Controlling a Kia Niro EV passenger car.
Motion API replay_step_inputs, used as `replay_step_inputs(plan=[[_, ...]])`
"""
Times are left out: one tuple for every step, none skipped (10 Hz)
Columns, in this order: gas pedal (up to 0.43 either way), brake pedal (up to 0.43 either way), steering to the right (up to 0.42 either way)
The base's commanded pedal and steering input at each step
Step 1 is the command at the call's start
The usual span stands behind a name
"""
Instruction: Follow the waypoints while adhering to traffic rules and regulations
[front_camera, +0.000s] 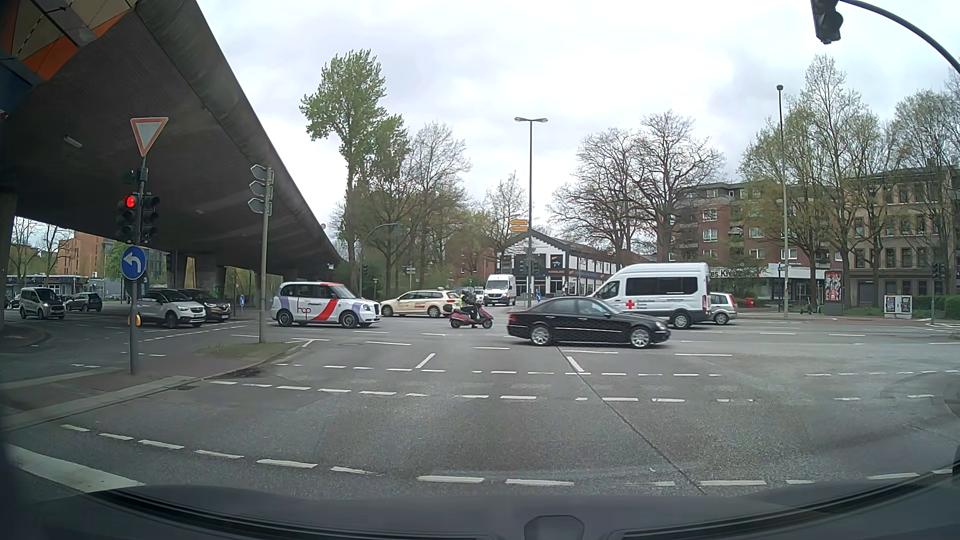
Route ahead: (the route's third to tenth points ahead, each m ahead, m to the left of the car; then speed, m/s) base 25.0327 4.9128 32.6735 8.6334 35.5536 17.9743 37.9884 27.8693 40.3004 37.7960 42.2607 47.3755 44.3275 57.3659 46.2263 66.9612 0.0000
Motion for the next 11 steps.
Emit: replay_step_inputs(plan=[[0.0,0.274,-0.011],[0.0,0.274,-0.011],[0.0,0.274,-0.011],[0.0,0.274,-0.011],[0.0,0.274,-0.011],[0.0,0.274,-0.011],[0.0,0.274,-0.011],[0.0,0.274,-0.011],[0.0,0.274,-0.011],[0.0,0.274,-0.011],[0.0,0.274,-0.011]])
